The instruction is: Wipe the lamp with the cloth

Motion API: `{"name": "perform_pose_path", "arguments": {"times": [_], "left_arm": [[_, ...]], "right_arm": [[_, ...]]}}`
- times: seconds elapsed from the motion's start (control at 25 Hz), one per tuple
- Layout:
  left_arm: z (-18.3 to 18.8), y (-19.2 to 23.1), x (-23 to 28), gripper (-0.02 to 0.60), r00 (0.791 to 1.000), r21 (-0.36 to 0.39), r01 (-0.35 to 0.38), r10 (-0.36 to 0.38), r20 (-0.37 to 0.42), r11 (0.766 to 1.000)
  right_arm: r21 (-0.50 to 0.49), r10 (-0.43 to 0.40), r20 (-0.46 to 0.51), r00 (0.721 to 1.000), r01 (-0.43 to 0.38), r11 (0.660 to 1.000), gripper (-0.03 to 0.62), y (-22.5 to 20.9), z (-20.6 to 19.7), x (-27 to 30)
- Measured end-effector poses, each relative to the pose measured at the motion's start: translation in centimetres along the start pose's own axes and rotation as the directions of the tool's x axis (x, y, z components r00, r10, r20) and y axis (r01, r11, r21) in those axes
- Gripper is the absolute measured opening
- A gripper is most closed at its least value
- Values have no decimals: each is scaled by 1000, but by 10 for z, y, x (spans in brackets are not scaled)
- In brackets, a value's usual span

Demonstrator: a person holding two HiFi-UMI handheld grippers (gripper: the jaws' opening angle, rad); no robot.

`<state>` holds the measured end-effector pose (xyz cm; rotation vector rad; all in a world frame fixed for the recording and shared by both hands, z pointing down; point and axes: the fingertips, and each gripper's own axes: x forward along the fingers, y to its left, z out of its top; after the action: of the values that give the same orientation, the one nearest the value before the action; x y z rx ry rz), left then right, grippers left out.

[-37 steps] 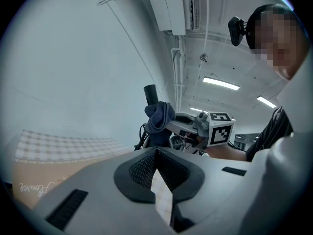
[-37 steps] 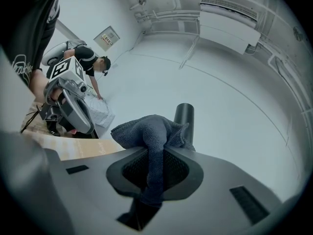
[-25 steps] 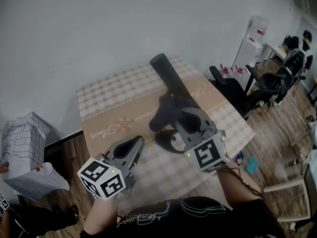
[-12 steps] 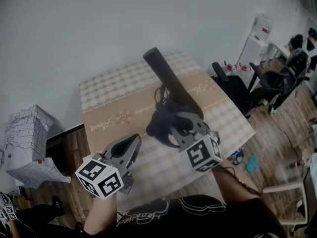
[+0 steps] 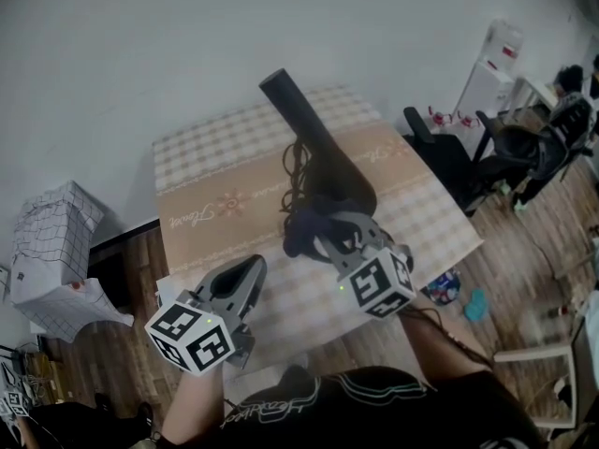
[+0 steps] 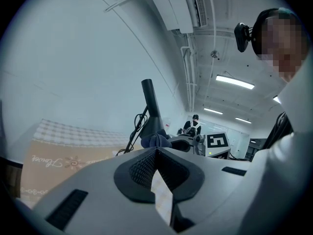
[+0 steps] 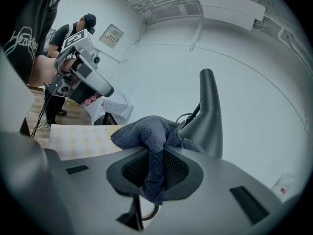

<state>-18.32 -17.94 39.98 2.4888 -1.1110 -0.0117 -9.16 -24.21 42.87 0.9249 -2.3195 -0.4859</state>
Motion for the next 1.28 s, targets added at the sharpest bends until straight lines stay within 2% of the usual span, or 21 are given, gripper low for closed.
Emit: {"name": "perform_pose_path", "arguments": {"times": [0.4,0.8,1.28], "left_arm": [[-16,-36,-14,0,1000,-11,-18,18,-1,1000],[-16,-109,-21,0,1000,46,13,-14,15,999],[-7,-185,-18,0,994,100,88,-94,56,991]], "right_arm": [[77,29,-10,1000,-28,997,57,13,-18,-38],[152,-56,84,995,43,987,57,-7,-5,-132],[123,-183,114,976,169,978,57,-41,4,-228]]}}
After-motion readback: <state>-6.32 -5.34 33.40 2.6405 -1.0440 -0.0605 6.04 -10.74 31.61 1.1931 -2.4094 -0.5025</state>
